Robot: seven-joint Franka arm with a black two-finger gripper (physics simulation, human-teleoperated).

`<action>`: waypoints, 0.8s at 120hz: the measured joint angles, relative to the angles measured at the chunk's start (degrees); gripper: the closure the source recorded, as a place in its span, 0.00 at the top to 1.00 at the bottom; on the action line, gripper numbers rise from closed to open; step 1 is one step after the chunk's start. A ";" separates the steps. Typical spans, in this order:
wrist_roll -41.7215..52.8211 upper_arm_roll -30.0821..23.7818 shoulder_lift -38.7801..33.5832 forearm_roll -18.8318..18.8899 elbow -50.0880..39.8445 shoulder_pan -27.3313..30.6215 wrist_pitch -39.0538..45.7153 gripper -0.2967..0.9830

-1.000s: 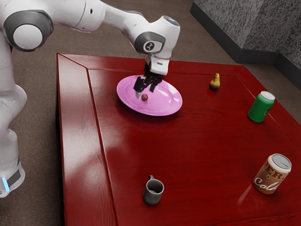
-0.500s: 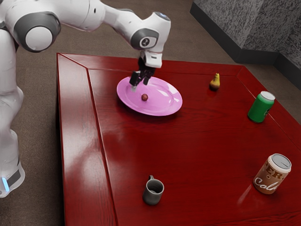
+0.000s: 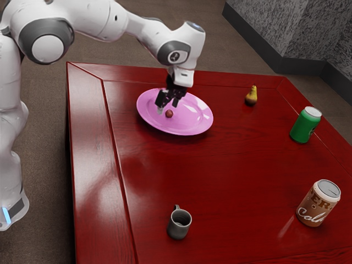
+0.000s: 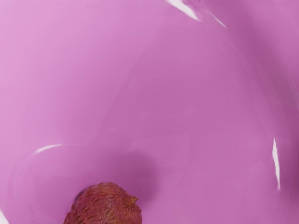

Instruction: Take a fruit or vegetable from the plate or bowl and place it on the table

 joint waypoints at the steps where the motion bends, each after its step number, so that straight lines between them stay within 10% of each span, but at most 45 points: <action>1: 0.01 0.00 0.06 -0.01 0.00 -0.01 0.00 0.77; 96: 0.67 0.08 1.85 -1.09 0.03 0.21 0.89 0.76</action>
